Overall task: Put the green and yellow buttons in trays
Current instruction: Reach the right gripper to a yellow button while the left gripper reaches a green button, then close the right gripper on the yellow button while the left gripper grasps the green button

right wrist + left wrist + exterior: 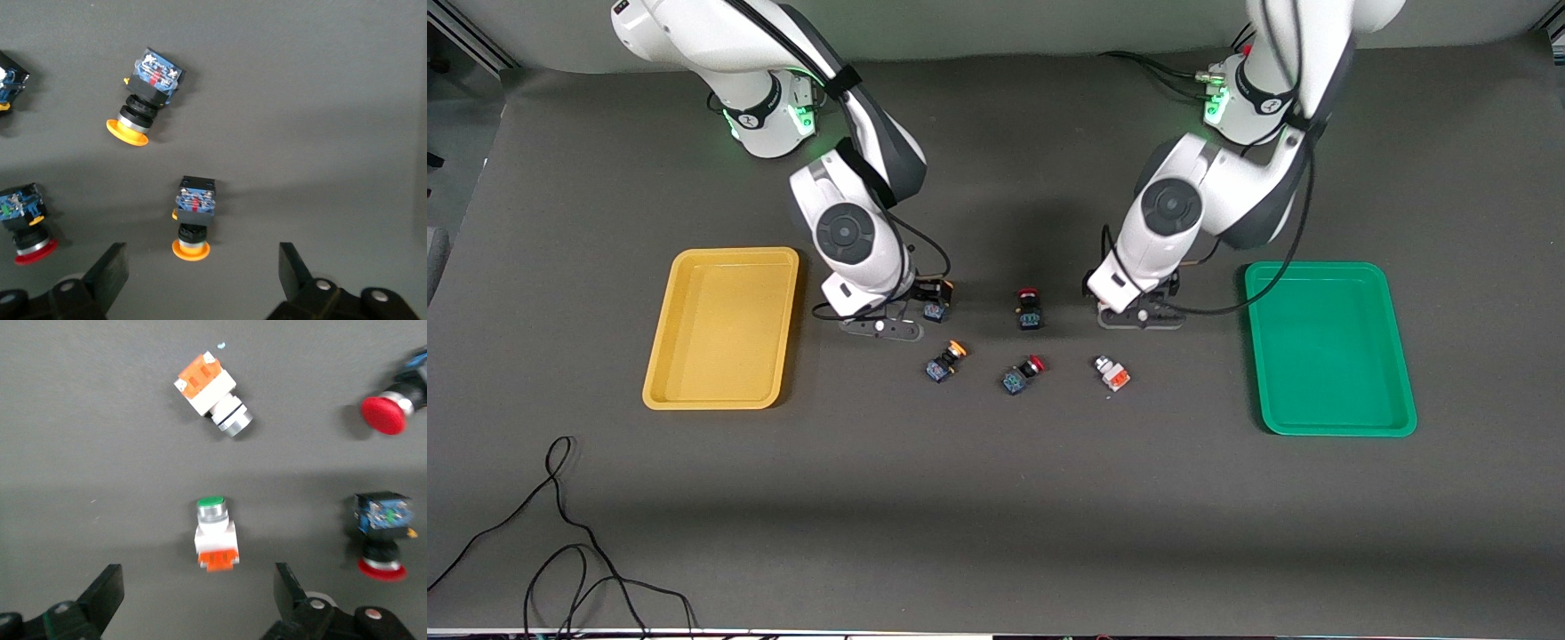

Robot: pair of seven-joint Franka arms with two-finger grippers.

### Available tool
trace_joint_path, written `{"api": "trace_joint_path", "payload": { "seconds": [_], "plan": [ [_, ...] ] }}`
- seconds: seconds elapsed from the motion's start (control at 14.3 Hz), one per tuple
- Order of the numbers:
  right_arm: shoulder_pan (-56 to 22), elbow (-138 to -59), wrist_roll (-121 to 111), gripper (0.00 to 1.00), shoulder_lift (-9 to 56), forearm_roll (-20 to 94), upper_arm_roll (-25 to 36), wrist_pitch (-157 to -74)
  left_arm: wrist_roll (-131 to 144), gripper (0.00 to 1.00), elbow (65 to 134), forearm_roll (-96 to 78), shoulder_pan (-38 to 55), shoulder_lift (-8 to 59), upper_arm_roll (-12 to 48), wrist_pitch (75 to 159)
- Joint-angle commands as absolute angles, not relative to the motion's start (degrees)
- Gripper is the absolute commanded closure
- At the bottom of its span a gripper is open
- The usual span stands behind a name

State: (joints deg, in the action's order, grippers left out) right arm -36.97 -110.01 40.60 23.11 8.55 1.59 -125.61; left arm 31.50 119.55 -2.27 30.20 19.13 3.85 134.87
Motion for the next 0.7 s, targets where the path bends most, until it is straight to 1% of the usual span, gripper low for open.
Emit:
{"api": "trace_joint_path", "payload": {
  "seconds": [0.0, 0.14, 0.28, 0.35, 0.42, 0.49, 0.56, 0.63],
  "plan": [
    [-38.4, -111.9, 42.8, 0.00, 25.1, 10.5, 2.2, -131.2, 33.0, 0.00, 118.9, -2.8, 31.6, 22.8, 3.3, 137.9],
    [-40.7, -112.9, 44.8, 0.00, 27.4, 11.4, 2.3, -135.9, 33.1, 0.00, 119.0, -2.8, 31.7, 24.3, 3.3, 138.0],
    [-40.9, -113.5, 46.1, 0.00, 29.5, 11.4, 2.3, -138.9, 33.7, 0.02, 119.0, -2.8, 31.9, 25.2, 3.3, 137.5],
    [-41.0, -114.0, 46.1, 0.00, 30.1, 11.4, 2.3, -139.8, 33.7, 0.09, 119.0, -2.8, 32.1, 25.9, 3.4, 137.5],
    [-41.1, -114.9, 46.2, 0.00, 30.3, 11.4, 2.3, -140.8, 34.2, 0.20, 119.0, -2.9, 32.3, 26.3, 3.4, 137.6],
    [-42.0, -116.1, 46.1, 0.00, 30.2, 11.4, 2.3, -141.6, 35.1, 0.31, 118.9, -2.9, 32.3, 26.8, 3.4, 137.6],
    [-42.1, -116.8, 46.1, 0.00, 30.2, 11.4, 2.3, -142.0, 35.6, 0.45, 118.8, -2.8, 32.3, 26.9, 3.4, 137.5],
    [-42.2, -117.2, 46.1, 0.02, 30.4, 11.4, 2.3, -142.9, 35.9, 0.58, 118.7, -2.8, 32.3, 26.9, 3.4, 137.5]
  ]
}}
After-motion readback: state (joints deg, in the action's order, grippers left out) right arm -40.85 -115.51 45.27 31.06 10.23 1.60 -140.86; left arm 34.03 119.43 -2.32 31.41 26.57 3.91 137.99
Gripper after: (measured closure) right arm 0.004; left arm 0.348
